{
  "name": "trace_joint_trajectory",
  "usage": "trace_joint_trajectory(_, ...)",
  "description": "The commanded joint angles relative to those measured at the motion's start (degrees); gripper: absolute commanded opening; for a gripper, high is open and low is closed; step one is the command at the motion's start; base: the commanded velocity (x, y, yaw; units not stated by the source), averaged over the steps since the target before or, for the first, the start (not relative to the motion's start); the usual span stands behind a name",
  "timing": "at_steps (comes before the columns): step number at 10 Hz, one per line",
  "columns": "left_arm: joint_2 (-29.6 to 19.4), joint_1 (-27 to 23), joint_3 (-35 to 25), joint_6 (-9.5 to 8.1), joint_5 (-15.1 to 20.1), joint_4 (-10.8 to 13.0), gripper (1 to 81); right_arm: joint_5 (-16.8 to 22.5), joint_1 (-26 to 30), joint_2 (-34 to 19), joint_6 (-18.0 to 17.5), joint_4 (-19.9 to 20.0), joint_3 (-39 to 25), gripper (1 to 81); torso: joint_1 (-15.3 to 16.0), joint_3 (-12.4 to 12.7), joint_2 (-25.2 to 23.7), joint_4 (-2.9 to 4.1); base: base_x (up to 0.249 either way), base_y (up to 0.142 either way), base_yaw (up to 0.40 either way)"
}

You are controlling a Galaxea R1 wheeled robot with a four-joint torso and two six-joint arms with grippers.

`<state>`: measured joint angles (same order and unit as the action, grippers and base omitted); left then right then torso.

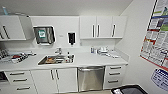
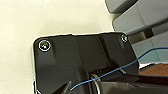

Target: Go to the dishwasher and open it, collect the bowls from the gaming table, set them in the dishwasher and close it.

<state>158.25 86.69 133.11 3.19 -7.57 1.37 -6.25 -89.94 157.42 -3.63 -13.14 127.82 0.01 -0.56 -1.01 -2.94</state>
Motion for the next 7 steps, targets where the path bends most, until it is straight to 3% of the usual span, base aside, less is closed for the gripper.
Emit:
trace_joint_trajectory(1,-1.1,-2.8,-0.4,0.32,2.5,0.5,81.1,2.5,2.8,-1.1,0.2,-1.0,-1.4,81.1,0.0,0.0,0.0,0.0,0.088,0.0,0.0)
trace_joint_trajectory(7,-1.1,-2.7,-0.6,0.32,2.5,0.6,81.1,2.5,2.5,-1.3,0.2,-1.0,-1.4,81.1,0.0,0.0,0.0,0.0,0.084,0.0,0.0)
